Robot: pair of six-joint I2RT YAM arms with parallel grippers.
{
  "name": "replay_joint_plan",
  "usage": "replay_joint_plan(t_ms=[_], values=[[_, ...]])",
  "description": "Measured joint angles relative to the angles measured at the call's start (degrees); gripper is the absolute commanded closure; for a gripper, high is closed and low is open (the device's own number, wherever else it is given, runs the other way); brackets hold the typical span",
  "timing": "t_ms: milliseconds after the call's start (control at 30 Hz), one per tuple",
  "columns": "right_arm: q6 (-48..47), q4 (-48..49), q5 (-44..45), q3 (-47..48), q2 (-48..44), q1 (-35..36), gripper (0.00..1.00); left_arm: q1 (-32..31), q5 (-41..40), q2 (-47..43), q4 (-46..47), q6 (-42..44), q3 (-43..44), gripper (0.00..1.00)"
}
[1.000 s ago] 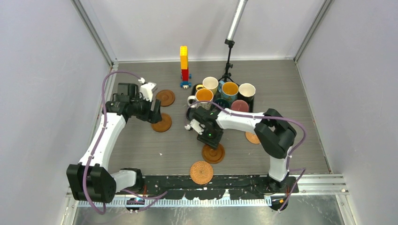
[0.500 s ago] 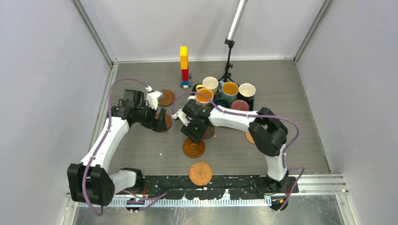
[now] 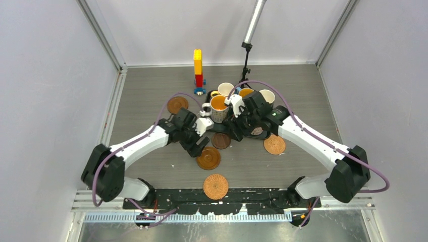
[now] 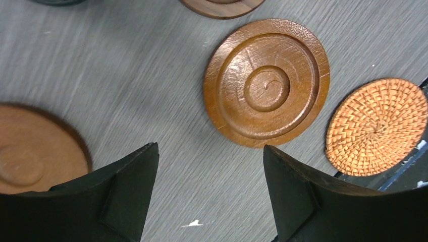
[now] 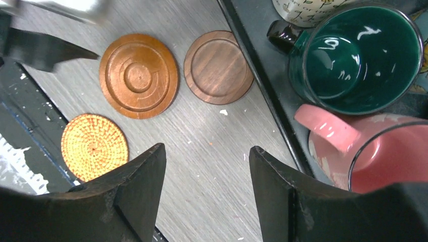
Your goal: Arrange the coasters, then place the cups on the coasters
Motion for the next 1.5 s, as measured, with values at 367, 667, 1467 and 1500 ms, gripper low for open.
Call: replay_joint_plan(t_ms=[367,667,1467,1500], values=[[0.9,-2.3,-1.2,-1.4,-4.0,-6.1,0.33,-9.9,-6.1,13.6,5.7,0.2,4.2,0.30],[0.8,-3.4,-1.2,-1.5,-4.0,-6.9,0.33,-10.6,-8.9,17.2,4.4,3.8,5.9,0.51],[0.5,-3.4,-2.6,-2.4,-3.9,-6.9,0.32,15.2,-8.3,-6.2,-10.6,22.6,-7.6,0.32],[0.5,-3.4,-2.7,-2.4,-3.8,-6.9,0.33,15.0,-7.6,-7.0,-10.8,22.4,-7.3,0.31]])
